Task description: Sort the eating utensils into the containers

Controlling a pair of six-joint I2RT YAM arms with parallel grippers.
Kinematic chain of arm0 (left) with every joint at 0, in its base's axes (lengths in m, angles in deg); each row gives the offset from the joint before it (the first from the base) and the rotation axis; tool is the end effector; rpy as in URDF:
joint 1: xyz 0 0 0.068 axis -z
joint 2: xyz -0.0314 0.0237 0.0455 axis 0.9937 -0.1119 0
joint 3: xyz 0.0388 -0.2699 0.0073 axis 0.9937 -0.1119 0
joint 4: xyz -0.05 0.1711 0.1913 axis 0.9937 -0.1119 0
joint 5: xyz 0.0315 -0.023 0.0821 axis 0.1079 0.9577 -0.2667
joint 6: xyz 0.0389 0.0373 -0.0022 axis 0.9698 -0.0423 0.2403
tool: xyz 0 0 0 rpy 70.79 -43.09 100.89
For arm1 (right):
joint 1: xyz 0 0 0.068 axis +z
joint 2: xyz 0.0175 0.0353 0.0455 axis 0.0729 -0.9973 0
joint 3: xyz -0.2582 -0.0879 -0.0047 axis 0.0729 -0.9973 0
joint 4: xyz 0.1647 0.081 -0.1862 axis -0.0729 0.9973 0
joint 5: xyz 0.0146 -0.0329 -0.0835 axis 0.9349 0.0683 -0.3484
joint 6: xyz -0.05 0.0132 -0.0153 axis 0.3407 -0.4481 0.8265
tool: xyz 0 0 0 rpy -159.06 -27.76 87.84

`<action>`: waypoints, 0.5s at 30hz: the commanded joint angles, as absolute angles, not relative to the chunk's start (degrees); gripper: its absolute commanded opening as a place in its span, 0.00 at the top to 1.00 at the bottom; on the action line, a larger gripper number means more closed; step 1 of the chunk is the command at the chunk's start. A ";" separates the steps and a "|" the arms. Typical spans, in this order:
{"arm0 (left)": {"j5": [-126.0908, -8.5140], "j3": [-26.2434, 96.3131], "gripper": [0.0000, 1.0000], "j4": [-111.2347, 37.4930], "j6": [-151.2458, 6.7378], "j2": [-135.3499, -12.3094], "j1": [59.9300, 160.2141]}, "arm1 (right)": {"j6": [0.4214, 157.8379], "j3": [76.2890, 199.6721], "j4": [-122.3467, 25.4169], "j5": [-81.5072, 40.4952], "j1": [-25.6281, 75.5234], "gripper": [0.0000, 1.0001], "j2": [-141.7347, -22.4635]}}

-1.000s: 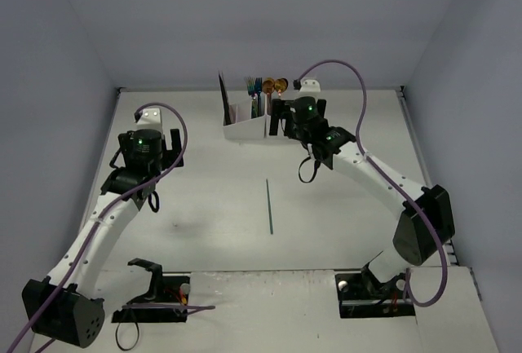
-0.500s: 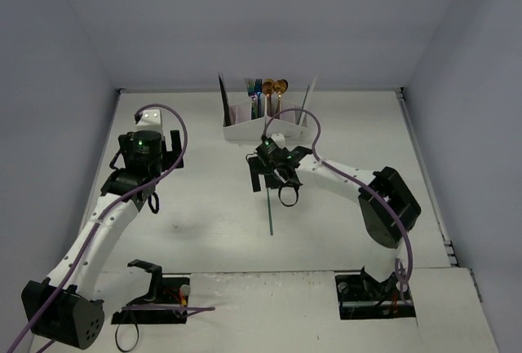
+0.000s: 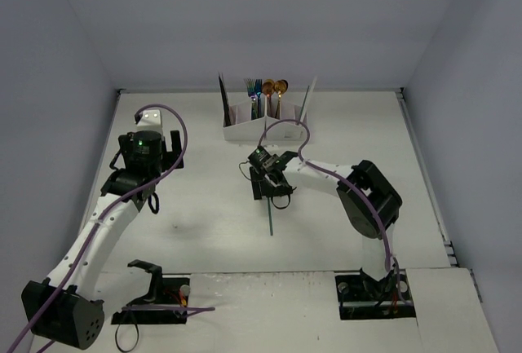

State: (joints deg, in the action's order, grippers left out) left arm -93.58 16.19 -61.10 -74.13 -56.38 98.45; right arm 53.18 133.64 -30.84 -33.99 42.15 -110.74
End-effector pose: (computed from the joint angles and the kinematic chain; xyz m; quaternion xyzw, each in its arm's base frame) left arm 0.2207 -0.0471 0.3288 -0.0717 0.8420 0.0026 0.5347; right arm 0.2777 0.2857 0.1652 -0.0984 0.9517 0.1448 0.2520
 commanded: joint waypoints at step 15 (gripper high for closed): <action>-94.11 17.72 0.03 -59.20 -73.51 -55.72 98.09 | 53.60 136.56 -30.18 -34.09 42.99 1.00 -114.57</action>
State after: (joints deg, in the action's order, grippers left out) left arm -93.61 16.19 -61.15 -74.13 -56.38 98.45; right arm 52.60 135.64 -31.71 -34.32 42.80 -112.55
